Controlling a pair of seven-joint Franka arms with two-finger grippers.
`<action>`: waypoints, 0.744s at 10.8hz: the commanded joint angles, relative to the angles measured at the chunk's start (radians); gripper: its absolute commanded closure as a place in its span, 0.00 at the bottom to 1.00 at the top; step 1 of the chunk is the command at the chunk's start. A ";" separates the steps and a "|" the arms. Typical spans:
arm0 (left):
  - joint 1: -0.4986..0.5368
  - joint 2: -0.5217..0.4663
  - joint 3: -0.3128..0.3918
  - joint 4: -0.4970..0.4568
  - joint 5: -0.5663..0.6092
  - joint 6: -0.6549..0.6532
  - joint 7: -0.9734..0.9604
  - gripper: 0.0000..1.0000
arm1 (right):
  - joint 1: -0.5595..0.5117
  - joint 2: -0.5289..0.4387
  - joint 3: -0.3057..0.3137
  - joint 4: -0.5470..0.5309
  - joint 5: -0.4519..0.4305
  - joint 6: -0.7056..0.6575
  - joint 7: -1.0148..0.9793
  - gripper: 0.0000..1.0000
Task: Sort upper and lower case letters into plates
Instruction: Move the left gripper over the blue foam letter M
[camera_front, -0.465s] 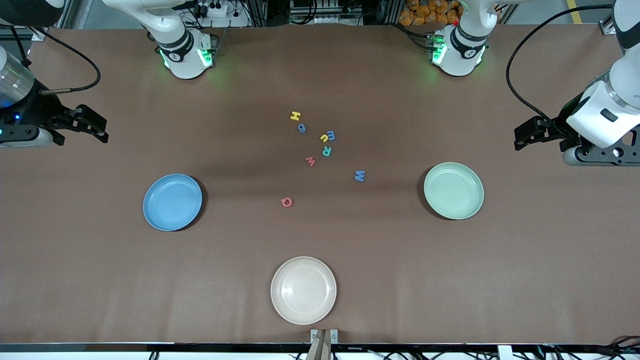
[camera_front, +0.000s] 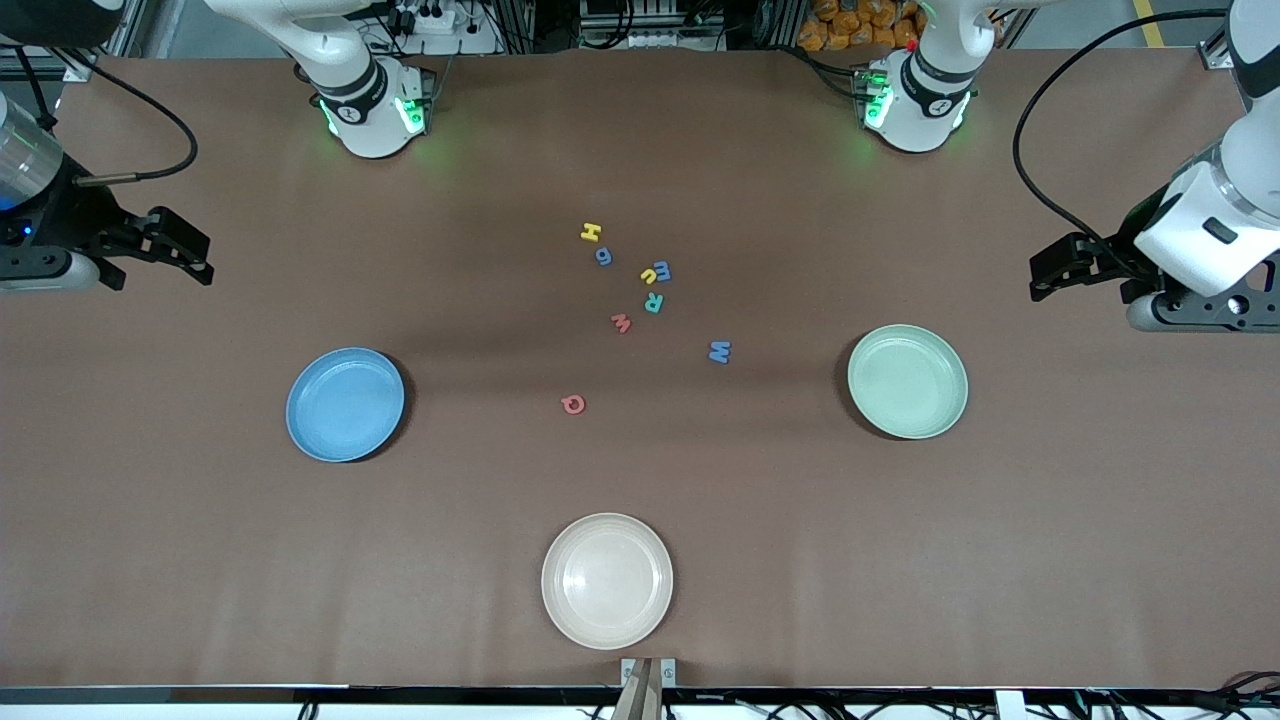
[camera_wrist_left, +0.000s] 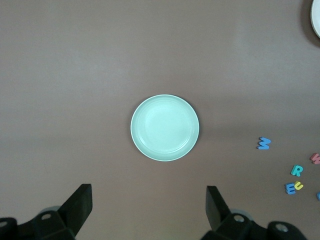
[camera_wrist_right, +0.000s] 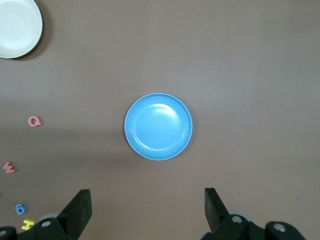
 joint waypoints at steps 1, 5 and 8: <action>-0.023 -0.006 -0.026 -0.002 0.025 -0.008 -0.003 0.00 | 0.005 0.001 -0.007 -0.002 0.018 -0.005 0.010 0.00; -0.115 0.077 -0.059 -0.014 0.017 -0.004 -0.027 0.00 | 0.001 -0.007 -0.007 0.001 0.018 -0.023 0.001 0.00; -0.250 0.177 -0.062 -0.019 0.014 0.054 -0.262 0.00 | 0.002 -0.009 -0.007 0.023 0.011 -0.028 0.006 0.00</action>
